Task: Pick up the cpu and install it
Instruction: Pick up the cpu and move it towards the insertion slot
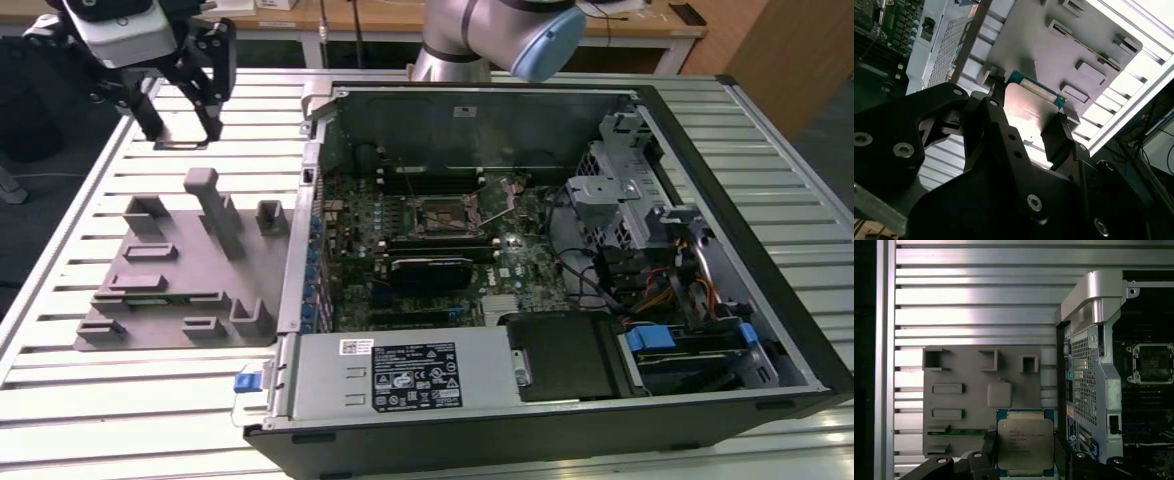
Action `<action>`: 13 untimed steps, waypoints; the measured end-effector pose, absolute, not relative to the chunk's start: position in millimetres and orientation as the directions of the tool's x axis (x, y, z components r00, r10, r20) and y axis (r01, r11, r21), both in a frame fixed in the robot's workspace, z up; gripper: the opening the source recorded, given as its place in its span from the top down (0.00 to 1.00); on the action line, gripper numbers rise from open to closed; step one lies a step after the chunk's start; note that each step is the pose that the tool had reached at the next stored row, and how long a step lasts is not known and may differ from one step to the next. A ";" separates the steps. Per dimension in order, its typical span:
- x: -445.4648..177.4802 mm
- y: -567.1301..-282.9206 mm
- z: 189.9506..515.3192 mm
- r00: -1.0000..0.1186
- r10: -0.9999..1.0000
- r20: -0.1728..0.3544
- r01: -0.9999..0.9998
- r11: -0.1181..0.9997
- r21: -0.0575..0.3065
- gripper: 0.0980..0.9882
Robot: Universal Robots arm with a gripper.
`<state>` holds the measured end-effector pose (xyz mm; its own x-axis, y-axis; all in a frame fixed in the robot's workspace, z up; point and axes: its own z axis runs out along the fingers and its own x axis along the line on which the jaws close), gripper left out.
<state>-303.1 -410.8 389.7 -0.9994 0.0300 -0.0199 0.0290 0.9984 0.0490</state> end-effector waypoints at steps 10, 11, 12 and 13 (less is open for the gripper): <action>-281.6 -410.8 389.7 -0.999 0.030 -0.019 0.029 0.998 0.049 0.50; -279.4 -410.8 389.8 -0.999 0.030 -0.019 0.029 0.998 0.049 0.50; -277.2 -410.8 389.7 -0.999 0.030 -0.019 0.029 0.998 0.049 0.50; -274.8 -410.8 389.7 -0.999 0.030 -0.019 0.029 0.998 0.049 0.50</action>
<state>-274.8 -410.8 389.7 -0.9994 0.0300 -0.0186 0.0291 0.9984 0.0490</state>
